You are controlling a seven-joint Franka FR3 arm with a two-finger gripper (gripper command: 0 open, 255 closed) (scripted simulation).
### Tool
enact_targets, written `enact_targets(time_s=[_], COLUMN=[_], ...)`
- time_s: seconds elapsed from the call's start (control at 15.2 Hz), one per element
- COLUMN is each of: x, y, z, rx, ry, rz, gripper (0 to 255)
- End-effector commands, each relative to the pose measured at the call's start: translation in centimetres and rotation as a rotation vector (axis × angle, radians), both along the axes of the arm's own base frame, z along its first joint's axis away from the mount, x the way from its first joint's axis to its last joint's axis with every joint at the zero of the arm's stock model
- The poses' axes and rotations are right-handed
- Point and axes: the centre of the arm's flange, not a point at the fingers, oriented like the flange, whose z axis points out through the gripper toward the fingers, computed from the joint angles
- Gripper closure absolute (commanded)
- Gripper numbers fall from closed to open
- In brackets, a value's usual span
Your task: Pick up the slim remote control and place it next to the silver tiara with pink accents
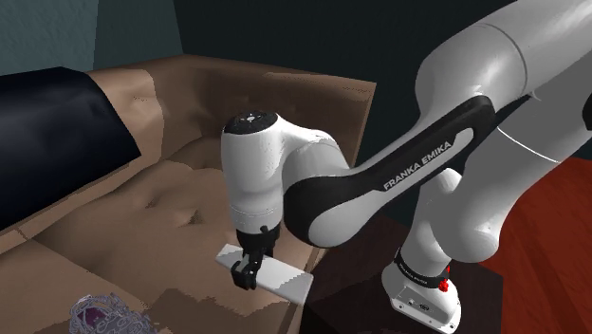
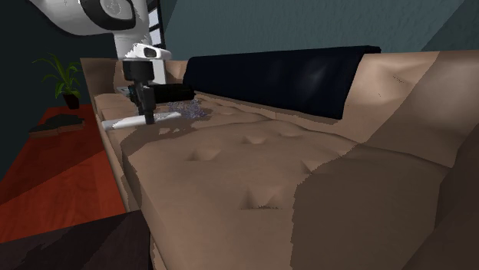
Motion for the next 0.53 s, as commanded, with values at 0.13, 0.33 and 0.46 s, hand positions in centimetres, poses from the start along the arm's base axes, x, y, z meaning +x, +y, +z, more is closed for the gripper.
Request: enact_targets(time_s=[0.13,0.33,0.46], x=[0.0,0.0,0.0], y=[0.1,0.1,0.1], z=[-2.1,-3.7,-4.8], rx=[0.001,0.001,0.001], ry=[0.000,0.000,0.000], rz=[0.000,0.000,0.000], gripper=[255,255,255])
